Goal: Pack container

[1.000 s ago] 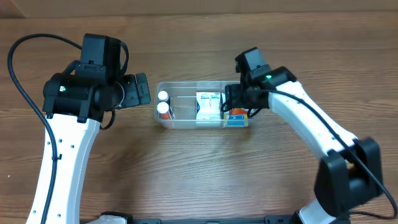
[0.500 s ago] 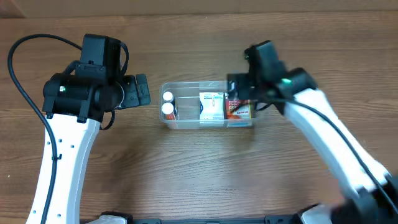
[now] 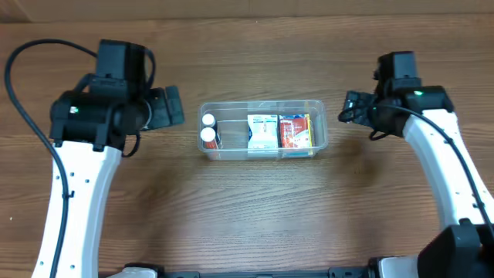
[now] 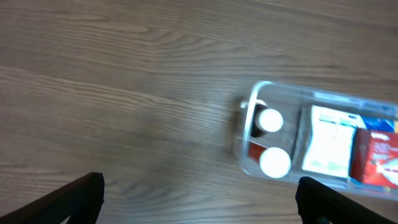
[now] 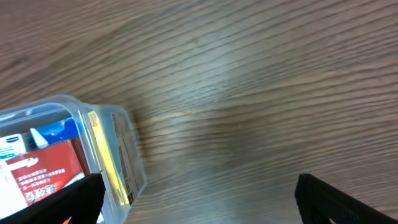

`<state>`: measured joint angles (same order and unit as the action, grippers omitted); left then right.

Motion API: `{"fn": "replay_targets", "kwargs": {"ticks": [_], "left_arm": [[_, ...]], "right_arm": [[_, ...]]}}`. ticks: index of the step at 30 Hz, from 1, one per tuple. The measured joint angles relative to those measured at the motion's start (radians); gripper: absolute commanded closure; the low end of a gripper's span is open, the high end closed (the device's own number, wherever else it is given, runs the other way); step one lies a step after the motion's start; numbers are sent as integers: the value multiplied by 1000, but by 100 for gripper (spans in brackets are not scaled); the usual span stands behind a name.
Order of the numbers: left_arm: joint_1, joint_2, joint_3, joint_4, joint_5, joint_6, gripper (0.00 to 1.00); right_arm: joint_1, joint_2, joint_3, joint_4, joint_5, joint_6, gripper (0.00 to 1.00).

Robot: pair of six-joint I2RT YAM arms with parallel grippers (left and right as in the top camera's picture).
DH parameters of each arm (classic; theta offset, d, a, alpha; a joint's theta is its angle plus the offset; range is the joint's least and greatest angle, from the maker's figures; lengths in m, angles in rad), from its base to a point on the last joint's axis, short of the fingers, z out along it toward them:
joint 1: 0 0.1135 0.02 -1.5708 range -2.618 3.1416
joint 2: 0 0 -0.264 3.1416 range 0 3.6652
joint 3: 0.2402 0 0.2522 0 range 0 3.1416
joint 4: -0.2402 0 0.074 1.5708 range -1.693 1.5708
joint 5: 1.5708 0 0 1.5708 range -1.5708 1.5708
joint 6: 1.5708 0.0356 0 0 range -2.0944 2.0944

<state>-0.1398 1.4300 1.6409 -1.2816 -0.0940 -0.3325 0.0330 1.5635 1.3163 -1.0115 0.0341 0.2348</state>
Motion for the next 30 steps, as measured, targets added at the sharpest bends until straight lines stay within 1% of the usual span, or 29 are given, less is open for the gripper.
{"fn": "replay_targets", "kwargs": {"ticks": [3, 5, 7, 8, 9, 10, 11, 12, 13, 14, 15, 17, 18, 19, 23, 30], "left_arm": [[65, 0, 0, -14, 39, 22, 0], [80, -8, -2, -10, 59, 45, 0], [80, -58, -42, 29, 68, 54, 0], [80, -153, -121, 66, 72, 56, 0], [80, -220, -173, 113, 76, 56, 0], [80, -312, -264, 198, 78, 57, 0], [80, -441, -385, 233, 80, 60, 0], [80, -547, -480, 278, 83, 59, 0], [80, -658, -575, 310, 84, 51, 0], [80, -717, -624, 319, 84, 44, 0], [80, -818, -713, 317, 83, 32, 0], [80, -883, -784, 330, 83, 18, 0], [80, -892, -803, 309, 82, 16, 0], [80, -893, -818, 259, 82, 16, 0], [80, -893, -829, 141, 82, 10, 0], [80, -893, -830, 125, 83, 10, 0]], "right_arm": [[-39, -110, -1, -18, -34, -19, 0], [-39, -267, -8, -17, -48, -35, 0], [-39, -397, -40, 8, -55, -44, 0], [-39, -503, -94, 23, -61, -49, 0], [-39, -566, -137, 44, -69, -52, 0], [-39, -645, -204, 72, -80, -53, 0], [-39, -776, -306, 69, -99, -52, 0], [-39, -851, -354, 72, -115, -52, 0], [-39, -940, -402, 68, -135, -51, 0], [-39, -998, -425, 59, -151, -47, 0], [-39, -1059, -443, 46, -175, -38, 0], [-39, -1084, -447, 46, -193, -29, 0], [-39, -1083, -449, 46, -201, -26, 0], [-39, -1083, -450, 42, -205, -26, 0], [-39, -1083, -453, 11, -211, -25, 0], [-39, -1083, -454, -6, -210, -26, 0]]}}
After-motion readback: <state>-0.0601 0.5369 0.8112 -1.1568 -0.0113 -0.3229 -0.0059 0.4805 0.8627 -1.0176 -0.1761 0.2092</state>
